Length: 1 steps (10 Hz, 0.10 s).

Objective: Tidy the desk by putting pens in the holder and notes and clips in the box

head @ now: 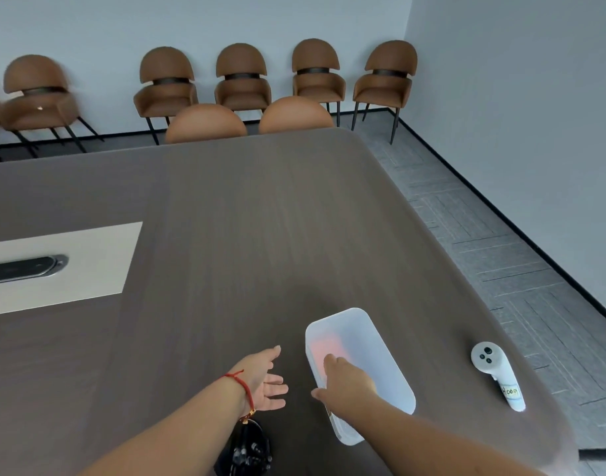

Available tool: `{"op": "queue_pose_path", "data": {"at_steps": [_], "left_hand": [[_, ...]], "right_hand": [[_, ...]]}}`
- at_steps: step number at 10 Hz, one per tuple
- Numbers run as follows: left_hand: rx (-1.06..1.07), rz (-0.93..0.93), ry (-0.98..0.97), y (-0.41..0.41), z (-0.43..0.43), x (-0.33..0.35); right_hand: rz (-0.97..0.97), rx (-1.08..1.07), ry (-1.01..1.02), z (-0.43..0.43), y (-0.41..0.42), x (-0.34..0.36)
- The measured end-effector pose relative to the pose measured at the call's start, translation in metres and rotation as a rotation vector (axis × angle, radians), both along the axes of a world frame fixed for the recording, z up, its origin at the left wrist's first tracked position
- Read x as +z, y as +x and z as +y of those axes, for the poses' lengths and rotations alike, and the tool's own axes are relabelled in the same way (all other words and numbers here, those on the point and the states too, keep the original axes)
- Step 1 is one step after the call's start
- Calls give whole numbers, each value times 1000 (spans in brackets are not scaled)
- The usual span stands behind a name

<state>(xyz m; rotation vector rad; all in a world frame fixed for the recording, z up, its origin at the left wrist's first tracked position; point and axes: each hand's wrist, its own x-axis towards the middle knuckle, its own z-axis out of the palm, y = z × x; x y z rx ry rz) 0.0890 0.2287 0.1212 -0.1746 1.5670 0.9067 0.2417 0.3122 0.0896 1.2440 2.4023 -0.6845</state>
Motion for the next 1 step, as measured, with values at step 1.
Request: {"op": "queue_pose_path", "data": {"at_steps": [1], "left_hand": [[-5,-9,19,-3,-2,4]], "right_hand": [[155,-106,-129,20,-4,27]]}}
